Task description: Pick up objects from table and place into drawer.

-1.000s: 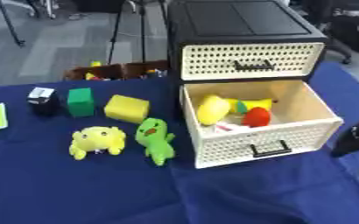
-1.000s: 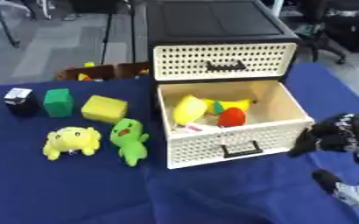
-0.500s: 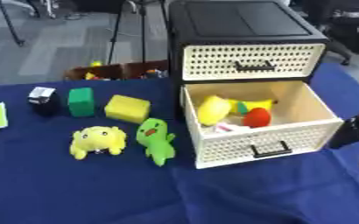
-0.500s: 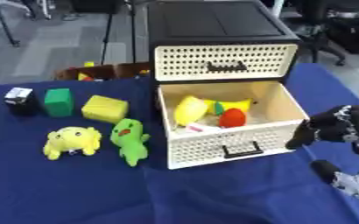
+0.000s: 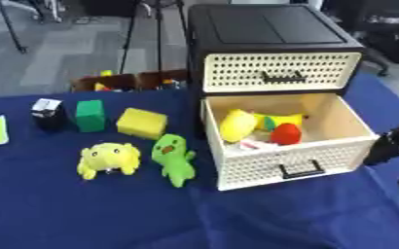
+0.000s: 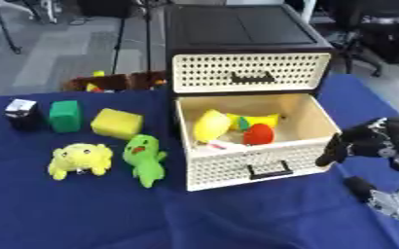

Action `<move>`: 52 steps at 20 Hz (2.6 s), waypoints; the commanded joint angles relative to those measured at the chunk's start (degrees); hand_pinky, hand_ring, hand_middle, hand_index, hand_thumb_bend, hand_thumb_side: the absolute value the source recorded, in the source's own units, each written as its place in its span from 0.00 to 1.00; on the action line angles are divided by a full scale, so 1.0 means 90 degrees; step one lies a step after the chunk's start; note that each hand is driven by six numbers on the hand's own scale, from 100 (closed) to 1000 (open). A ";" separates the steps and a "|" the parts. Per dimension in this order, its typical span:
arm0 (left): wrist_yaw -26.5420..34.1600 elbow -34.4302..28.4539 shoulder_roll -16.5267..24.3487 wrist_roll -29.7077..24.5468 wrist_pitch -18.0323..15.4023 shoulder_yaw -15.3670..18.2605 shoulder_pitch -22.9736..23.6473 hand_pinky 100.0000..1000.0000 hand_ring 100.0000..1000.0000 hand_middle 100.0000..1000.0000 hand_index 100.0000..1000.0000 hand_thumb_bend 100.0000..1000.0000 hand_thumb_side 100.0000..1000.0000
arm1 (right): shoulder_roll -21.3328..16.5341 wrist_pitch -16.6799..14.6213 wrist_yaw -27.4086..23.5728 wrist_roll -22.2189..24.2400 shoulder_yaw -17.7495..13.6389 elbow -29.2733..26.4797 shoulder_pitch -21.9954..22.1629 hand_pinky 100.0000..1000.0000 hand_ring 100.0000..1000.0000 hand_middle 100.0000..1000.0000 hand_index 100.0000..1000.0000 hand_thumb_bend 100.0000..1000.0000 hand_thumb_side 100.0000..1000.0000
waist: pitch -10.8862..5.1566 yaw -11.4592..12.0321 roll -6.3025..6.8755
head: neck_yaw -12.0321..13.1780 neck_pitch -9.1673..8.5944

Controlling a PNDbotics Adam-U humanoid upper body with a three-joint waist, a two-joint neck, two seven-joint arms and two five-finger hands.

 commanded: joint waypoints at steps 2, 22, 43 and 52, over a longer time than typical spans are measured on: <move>0.0025 -0.0118 0.0172 0.0008 -0.0022 0.0062 -0.0041 0.29 0.49 0.52 0.71 0.18 0.79 | -0.0174 0.0136 0.0071 0.0095 -0.0054 -0.0026 0.0055 0.42 0.54 0.61 0.77 0.00 1.00 | -0.0056 0.0034 -0.0030 | -0.0043 -0.0086; 0.0081 -0.0118 0.0146 -0.0004 -0.0034 0.0084 -0.0050 0.28 0.48 0.52 0.70 0.16 0.79 | 0.0003 0.1035 0.0248 0.0458 0.0302 -0.0026 0.0032 0.53 0.70 0.72 0.81 0.00 1.00 | 0.0247 0.0419 -0.0095 | -0.0290 -0.0310; 0.0103 -0.0118 0.0133 0.0073 -0.0042 0.0180 0.0039 0.28 0.48 0.51 0.70 0.14 0.78 | 0.0364 0.1669 0.0503 0.0498 0.0247 -0.0026 0.0054 0.56 0.74 0.77 0.85 0.00 1.00 | 0.0627 0.0707 -0.0148 | -0.0582 -0.0601; 0.0118 -0.0118 0.0123 0.0064 -0.0047 0.0196 0.0061 0.27 0.48 0.51 0.70 0.14 0.79 | 0.0333 0.1659 0.0332 0.0367 0.0085 -0.0026 -0.0058 0.56 0.74 0.77 0.84 0.00 1.00 | 0.0732 0.0757 -0.0147 | -0.0618 -0.0617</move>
